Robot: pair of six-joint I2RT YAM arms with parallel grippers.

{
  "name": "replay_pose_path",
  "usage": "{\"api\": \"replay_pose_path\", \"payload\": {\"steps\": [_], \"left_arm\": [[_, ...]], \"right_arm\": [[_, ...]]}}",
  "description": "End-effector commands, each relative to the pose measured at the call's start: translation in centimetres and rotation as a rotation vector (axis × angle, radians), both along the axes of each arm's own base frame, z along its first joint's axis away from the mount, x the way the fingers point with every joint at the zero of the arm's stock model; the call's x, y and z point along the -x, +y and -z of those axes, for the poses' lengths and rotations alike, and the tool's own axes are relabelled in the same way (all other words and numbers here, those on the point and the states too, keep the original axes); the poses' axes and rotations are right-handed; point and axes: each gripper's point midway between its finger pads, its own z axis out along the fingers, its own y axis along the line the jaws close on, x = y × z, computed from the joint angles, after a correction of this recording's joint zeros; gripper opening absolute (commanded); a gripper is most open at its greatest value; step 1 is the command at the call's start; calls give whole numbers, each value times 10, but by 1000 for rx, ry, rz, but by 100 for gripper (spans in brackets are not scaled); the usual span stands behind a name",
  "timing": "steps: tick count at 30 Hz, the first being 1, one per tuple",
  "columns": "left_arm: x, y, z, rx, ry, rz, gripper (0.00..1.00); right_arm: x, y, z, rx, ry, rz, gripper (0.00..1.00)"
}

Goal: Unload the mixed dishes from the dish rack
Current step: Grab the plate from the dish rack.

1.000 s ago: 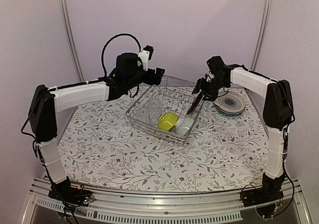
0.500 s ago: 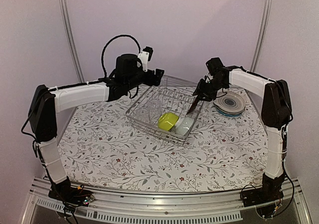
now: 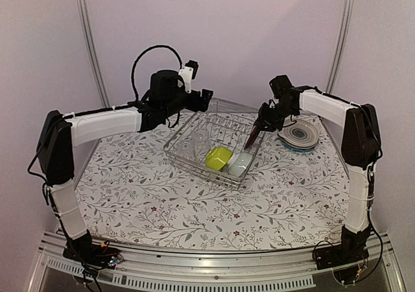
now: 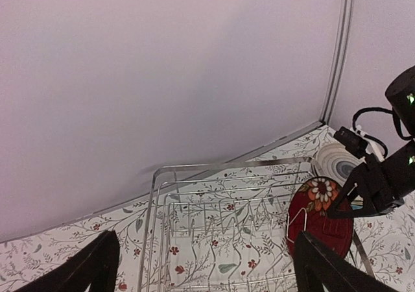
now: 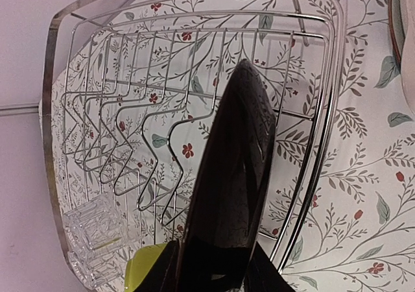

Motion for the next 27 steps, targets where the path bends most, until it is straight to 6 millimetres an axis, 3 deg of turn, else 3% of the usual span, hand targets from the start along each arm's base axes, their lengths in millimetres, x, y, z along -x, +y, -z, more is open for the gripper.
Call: {"api": "replay_pose_path", "payload": {"steps": [1,20,27], "left_arm": [[1,10,-21,39,-29,-11,93],[-1,7,-22,51,-27,-4,94],[-1,5,-24,51,-30,0,94]], "right_arm": [[1,9,-46,-68,-101,-30,29],[1,0,-103,-143,-201,-12,26],[3,-8,-115,-130,-220,-8,26]]}}
